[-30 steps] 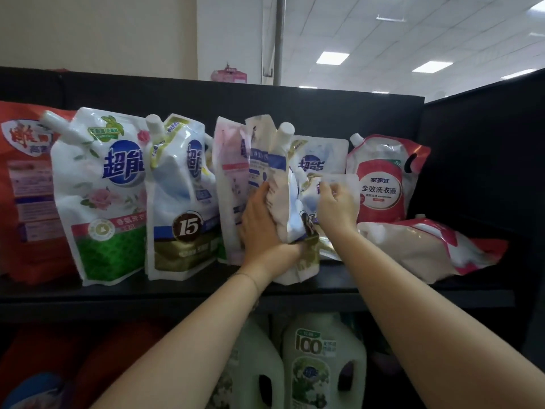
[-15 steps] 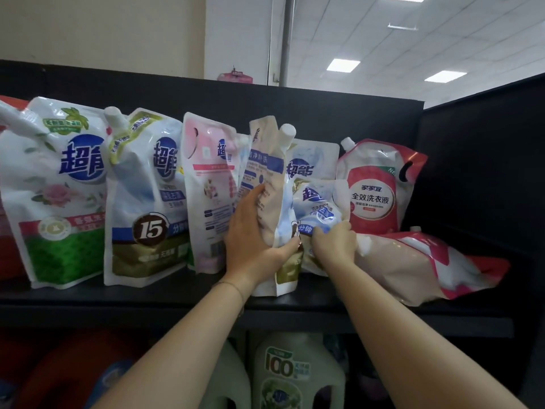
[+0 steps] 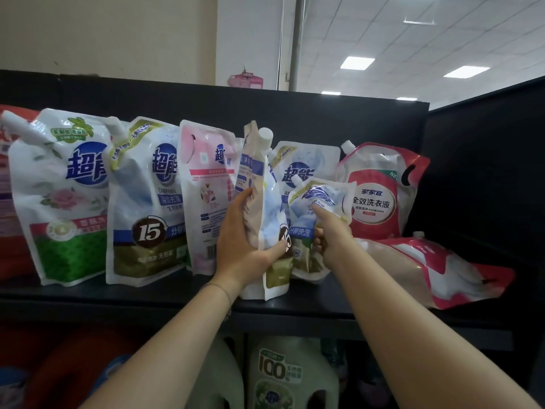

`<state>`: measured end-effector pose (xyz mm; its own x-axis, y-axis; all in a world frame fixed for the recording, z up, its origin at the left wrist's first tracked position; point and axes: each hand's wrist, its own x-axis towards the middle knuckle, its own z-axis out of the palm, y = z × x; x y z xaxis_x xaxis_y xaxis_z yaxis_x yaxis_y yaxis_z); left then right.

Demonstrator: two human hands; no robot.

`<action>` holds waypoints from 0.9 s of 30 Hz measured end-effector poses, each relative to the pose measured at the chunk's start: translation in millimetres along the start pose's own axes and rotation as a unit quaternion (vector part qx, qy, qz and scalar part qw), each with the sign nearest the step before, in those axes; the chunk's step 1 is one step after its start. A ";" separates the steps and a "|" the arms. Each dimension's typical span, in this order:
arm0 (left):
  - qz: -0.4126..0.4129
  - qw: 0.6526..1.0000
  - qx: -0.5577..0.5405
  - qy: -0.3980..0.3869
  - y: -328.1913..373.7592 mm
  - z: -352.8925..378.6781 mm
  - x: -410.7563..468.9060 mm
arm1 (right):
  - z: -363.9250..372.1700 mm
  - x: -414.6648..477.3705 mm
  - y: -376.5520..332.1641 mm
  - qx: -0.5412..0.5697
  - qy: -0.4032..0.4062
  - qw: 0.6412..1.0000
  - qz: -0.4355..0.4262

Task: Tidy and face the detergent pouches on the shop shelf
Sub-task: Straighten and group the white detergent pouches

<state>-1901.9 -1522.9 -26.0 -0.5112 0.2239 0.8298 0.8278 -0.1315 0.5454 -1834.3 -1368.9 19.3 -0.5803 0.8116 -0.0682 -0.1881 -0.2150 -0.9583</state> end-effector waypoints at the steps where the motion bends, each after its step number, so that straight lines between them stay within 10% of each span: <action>1: 0.001 1.000 -0.003 0.000 0.0 0.5 0.2 | 0.0 1.5 1.5 -0.003 0.016 1.000 -0.014; 13: 0.018 1.000 0.022 0.009 -14.6 14.4 11.7 | 11.7 -39.6 -6.0 -0.164 0.003 0.913 -0.373; 21: -0.035 0.989 0.121 -0.072 -22.9 15.8 29.4 | -9.4 -44.1 -15.3 -0.361 -0.009 0.879 -0.312; 27: 0.144 0.944 0.280 0.099 11.9 16.3 -11.8 | -28.3 -63.7 -17.6 -0.482 0.019 0.822 -0.302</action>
<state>-1882.3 -1511.4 -31.3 -0.2343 0.0652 0.9700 0.9032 0.3838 0.1923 -1771.5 -1401.5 32.7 -0.5837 0.6319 0.5099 0.2928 0.7496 -0.5936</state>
